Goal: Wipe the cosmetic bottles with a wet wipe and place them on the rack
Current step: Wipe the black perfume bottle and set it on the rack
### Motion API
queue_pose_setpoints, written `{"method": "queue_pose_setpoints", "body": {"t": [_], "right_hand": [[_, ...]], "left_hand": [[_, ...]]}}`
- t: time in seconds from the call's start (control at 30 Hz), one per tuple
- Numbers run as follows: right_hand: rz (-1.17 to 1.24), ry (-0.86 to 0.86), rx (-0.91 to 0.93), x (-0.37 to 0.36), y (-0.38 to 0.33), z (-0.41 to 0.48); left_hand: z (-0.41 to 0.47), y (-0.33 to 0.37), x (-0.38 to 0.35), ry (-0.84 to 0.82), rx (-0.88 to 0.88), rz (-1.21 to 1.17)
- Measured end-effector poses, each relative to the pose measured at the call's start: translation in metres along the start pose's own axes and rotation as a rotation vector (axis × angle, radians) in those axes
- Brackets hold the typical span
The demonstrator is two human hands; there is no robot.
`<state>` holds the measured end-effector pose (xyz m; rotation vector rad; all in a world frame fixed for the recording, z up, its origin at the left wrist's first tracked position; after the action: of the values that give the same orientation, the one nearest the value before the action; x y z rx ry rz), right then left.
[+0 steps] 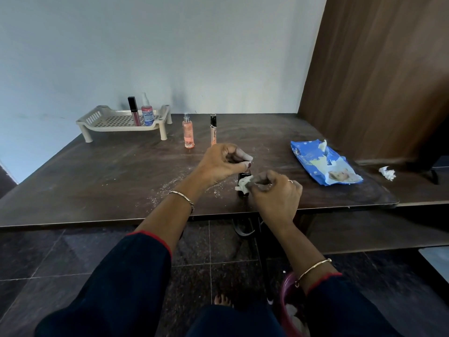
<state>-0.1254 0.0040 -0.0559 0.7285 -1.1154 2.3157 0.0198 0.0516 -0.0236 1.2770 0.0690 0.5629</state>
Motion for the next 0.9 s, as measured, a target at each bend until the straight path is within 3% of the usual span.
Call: {"method": "queue_pose_setpoints", "body": {"t": [0.2, 0.43, 0.53, 0.6, 0.7, 0.9], "right_hand": [[-0.139, -0.047, 0.126, -0.011, -0.003, -0.013], [-0.049, -0.312, 0.057, -0.017, 0.007, 0.003], [0.081, -0.205, -0.032, 0.0, 0.019, 0.014], [0.293, -0.126, -0.087, 0.008, 0.023, 0.02], [0.499, -0.103, -0.004, 0.009, 0.007, 0.019], [0.425, -0.113, 0.151, 0.003, -0.009, 0.009]], "left_hand": [[0.0, -0.001, -0.001, 0.003, 0.013, -0.02], [-0.006, 0.002, -0.003, -0.087, 0.0, -0.045], [-0.009, 0.001, -0.008, -0.099, 0.007, -0.07], [-0.009, 0.0, -0.012, -0.09, 0.001, -0.075], [-0.006, -0.004, -0.015, -0.064, 0.004, -0.108], [-0.005, -0.004, -0.018, -0.072, -0.029, -0.141]]}}
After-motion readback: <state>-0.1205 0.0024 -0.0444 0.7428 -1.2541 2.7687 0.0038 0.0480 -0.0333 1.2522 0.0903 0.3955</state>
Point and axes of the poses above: each hand's wrist, its own z-axis towards the middle knuckle, its own x-axis out of the back of the hand, y = z × x, the point moved 10 cm from there along z, towards the middle knuckle, and after that the axes turned 5 degrees about -z, right-handed, at the moved point
